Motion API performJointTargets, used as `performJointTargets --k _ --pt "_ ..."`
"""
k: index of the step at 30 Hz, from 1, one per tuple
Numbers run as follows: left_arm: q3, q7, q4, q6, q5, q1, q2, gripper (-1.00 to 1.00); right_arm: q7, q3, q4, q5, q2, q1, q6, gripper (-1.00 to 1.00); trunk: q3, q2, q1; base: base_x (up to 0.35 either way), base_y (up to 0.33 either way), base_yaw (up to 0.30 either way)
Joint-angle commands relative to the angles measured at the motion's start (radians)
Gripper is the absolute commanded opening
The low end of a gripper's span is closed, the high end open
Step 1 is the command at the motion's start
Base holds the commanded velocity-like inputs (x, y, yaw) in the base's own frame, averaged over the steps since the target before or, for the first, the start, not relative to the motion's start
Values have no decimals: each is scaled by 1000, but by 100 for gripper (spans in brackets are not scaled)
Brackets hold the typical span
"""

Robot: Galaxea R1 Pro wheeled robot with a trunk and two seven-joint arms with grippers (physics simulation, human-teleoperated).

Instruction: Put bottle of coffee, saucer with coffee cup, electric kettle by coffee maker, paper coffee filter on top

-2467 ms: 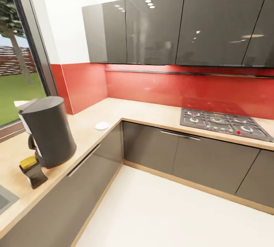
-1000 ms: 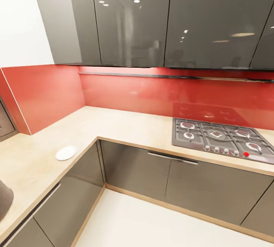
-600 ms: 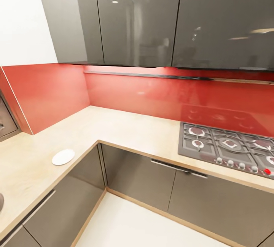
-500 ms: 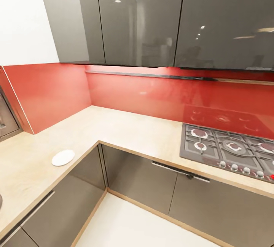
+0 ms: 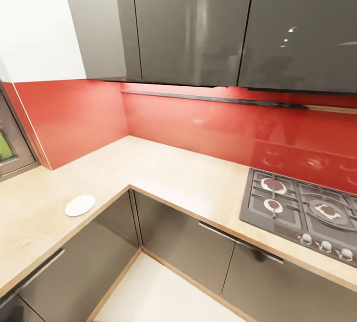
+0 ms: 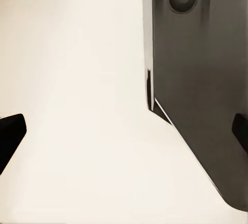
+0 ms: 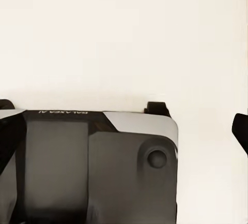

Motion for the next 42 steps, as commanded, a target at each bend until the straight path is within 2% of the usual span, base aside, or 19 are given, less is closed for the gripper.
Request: performJointTargets --k 1,11,42 --pt "-8 3 1 -3 7 -1 0 100 -1 8 -2 -9 0 0 5 100 -3 -2 1 122 -306 229" --pt "-7 3 1 -4 8 0 1 100 -1 8 -2 -9 0 0 5 100 -12 -2 1 84 -267 229" --pt "-7 3 1 -5 8 1 1 100 -1 8 -2 -9 -1 0 5 100 -40 -2 1 4 -6 229"
